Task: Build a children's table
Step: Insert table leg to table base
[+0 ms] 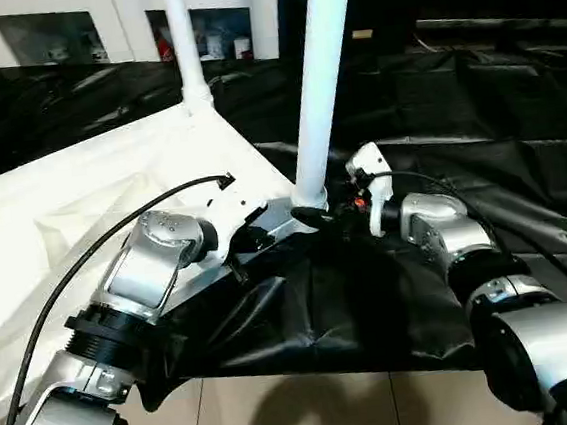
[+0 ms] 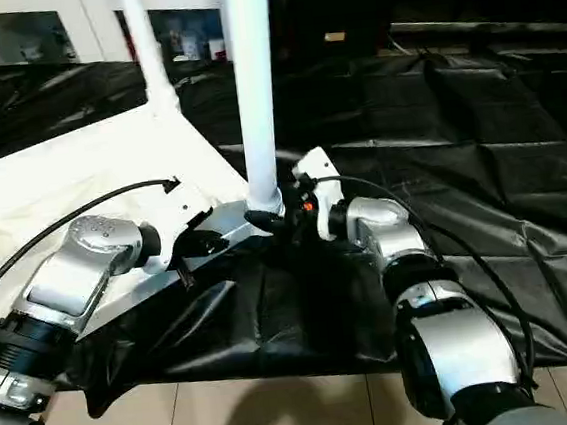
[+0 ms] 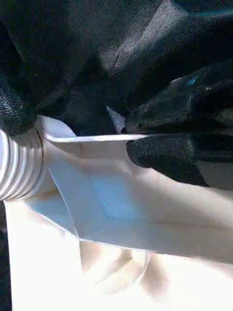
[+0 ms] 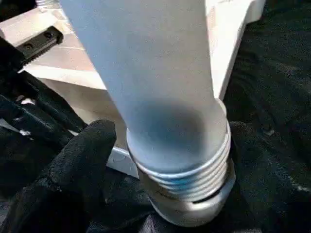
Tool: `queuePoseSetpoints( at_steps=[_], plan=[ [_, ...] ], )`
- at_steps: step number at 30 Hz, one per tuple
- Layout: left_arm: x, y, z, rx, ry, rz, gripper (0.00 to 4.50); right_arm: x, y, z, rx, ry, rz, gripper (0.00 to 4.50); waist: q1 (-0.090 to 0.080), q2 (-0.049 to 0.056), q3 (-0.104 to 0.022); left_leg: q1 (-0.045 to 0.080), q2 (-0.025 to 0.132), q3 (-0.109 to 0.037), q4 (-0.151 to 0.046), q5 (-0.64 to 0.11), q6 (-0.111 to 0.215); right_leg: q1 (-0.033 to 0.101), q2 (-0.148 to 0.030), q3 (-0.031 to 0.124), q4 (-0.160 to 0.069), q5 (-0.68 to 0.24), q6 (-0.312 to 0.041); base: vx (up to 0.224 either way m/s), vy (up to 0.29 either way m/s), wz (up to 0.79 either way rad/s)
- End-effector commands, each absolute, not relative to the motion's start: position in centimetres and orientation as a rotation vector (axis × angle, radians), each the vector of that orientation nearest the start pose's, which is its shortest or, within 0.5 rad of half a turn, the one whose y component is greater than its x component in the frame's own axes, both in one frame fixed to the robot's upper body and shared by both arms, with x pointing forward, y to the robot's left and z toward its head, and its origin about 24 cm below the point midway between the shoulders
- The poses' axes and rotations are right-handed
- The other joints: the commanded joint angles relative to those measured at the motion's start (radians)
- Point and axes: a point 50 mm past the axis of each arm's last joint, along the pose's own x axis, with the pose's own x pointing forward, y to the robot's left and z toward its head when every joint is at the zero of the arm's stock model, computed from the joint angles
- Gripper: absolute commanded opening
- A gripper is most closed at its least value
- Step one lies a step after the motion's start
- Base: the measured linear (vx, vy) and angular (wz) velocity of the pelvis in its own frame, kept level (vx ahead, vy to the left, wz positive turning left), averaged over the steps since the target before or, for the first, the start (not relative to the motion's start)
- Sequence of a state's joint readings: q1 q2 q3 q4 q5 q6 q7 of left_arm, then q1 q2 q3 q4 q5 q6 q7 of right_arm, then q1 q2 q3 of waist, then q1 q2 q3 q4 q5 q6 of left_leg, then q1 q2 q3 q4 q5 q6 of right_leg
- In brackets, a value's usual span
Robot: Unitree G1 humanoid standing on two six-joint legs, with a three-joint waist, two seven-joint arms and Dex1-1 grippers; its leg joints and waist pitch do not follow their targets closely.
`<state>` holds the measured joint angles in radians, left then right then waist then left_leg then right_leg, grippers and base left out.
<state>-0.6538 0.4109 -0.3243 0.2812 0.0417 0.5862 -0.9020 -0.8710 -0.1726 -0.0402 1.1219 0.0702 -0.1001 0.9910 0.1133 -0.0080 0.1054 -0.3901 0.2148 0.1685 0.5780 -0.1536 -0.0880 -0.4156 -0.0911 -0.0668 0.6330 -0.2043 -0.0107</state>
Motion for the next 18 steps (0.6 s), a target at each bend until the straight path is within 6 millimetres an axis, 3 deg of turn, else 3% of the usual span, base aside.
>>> queuePoseSetpoints(
  at_steps=[1,8,9,11,18],
  plan=[
    [32.8,11.9,9.9,0.504,0.487,-1.021,0.0,36.6,-11.6,7.5,-0.045,0.184,1.037,3.99,0.003,0.012,-0.097,0.015,0.009,0.006,-0.043,-0.061,0.124,0.069,-0.042,0.033,-0.041,0.146,-0.354,0.0,0.0,0.0],
    [32.6,11.9,9.8,0.506,0.493,-1.037,0.0,36.5,-11.2,7.3,-0.04,0.189,1.049,3.99,0.005,0.011,-0.097,0.015,0.009,0.007,-0.043,-0.068,0.11,0.069,-0.04,0.033,-0.041,0.135,-0.348,0.0,0.0,0.0],
    [32.6,11.9,9.8,0.506,0.493,-1.037,0.0,36.5,-11.2,7.2,-0.038,0.192,1.048,3.74,0.005,0.012,-0.096,0.015,0.009,0.007,-0.043,-0.07,0.109,0.068,-0.041,0.032,-0.041,0.131,-0.346,0.0,0.0,0.0],
    [32.5,11.9,9.8,0.507,0.495,-1.04,0.0,36.3,-11.1,6.8,-0.025,0.208,1.039,3.74,0.005,0.012,-0.096,0.015,0.009,0.007,-0.043,-0.071,0.108,0.068,-0.04,0.033,-0.041,0.13,-0.345,0.0,0.0,0.0],
    [32.4,11.9,9.8,0.508,0.501,-1.049,0.0,35.8,-11.1,5.4,0.005,0.254,1.017,3.04,0.005,0.014,-0.095,0.015,0.01,0.007,-0.044,-0.098,0.092,0.067,-0.042,0.033,-0.043,0.1,-0.341,0.0,0.0,0.0]
  ],
)
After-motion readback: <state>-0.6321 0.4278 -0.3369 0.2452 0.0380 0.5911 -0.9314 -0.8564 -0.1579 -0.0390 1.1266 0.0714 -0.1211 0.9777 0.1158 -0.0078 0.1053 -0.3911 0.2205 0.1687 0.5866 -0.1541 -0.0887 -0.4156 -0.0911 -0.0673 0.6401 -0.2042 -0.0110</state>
